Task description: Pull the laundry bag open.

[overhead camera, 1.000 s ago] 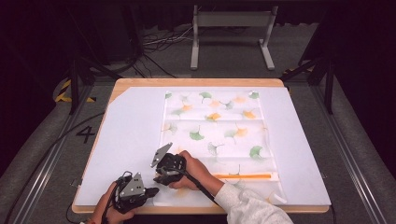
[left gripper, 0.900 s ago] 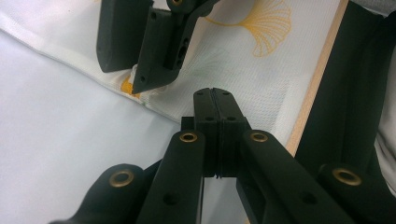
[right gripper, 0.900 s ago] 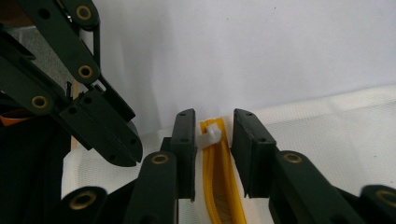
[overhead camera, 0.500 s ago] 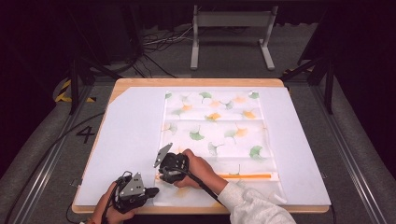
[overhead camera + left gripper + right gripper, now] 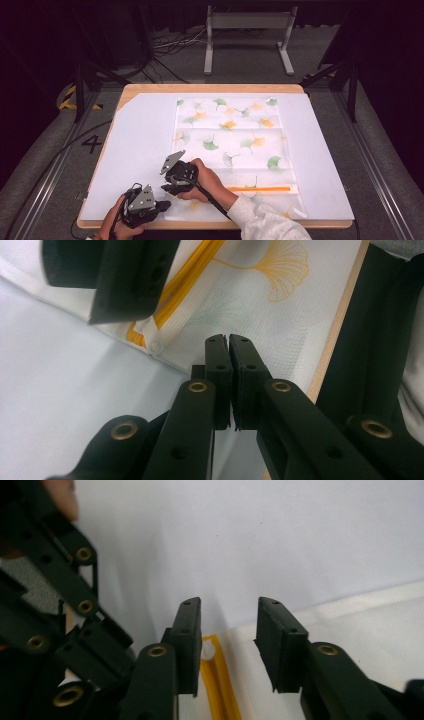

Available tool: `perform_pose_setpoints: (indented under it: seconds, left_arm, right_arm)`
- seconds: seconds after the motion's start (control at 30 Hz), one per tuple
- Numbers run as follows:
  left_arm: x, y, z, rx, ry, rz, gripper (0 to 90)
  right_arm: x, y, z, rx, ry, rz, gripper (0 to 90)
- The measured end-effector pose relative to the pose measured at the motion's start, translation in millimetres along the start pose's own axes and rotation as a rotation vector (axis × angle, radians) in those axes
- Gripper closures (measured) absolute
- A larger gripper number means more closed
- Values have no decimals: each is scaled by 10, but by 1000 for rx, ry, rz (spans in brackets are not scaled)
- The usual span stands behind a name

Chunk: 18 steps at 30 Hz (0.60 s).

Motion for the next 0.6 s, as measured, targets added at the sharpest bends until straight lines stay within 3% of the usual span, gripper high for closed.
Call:
perform_pose_setpoints:
  seconds: [0.27,0.6]
  left_arm:
    - [-6,-1,0,-4,1,2,867]
    - [-9,9,13,-5,11,14,842]
  right_arm:
    - [29,77,-124,38,-21,-5,667]
    - [51,219,-57,159,-20,98,764]
Point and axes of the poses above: each handheld gripper's, and its own axes: z roughly backward along the jaws, y roughly out of its underside, x roughly to its left, the point moved 9 cm from there along -z, roughly forward along the jaws, and after that the axes turned 8 degrees about x, right-handed, at the moved point
